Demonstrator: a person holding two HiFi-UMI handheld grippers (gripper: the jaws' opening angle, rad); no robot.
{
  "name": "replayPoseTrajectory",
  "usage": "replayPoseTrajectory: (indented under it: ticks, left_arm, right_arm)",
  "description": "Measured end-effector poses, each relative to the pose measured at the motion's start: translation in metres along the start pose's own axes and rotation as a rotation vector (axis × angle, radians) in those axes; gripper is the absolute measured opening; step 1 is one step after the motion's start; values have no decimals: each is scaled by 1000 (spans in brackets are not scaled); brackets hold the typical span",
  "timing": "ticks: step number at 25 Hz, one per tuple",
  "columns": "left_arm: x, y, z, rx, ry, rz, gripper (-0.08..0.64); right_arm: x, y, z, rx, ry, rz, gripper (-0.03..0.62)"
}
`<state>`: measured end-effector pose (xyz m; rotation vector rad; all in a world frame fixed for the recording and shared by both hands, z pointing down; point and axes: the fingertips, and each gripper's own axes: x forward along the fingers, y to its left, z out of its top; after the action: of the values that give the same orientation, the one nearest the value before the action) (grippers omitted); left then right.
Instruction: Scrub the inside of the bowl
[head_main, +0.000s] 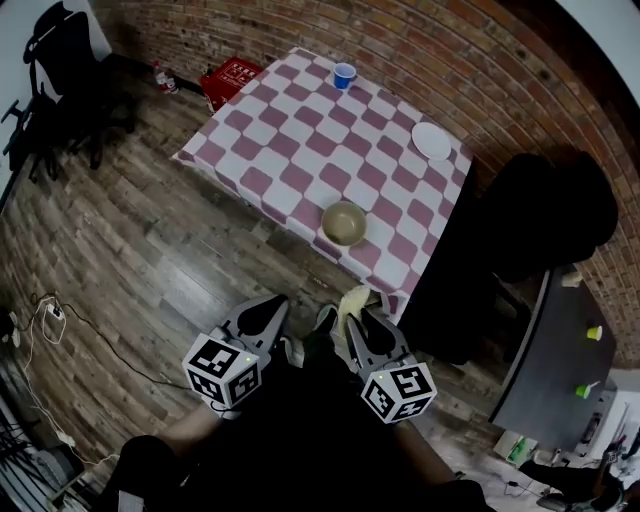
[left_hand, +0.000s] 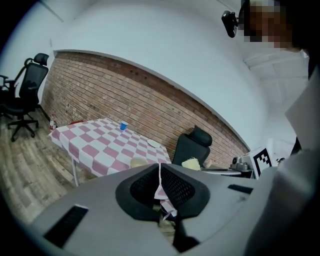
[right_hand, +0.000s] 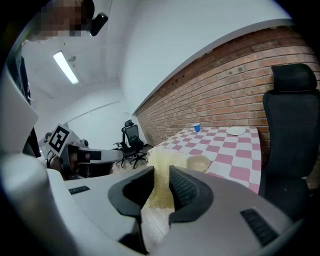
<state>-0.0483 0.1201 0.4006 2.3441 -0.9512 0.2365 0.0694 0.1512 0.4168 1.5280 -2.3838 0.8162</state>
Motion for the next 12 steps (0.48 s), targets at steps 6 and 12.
replayPoseTrajectory:
  ticks: [6, 12]
  left_arm:
    - [61, 14, 29, 6, -4, 49, 25]
    - [119, 30, 49, 68, 51, 111, 25]
  right_arm:
    - [40, -53, 35, 39, 25, 47, 103]
    - [71, -102, 55, 96, 87, 89, 103]
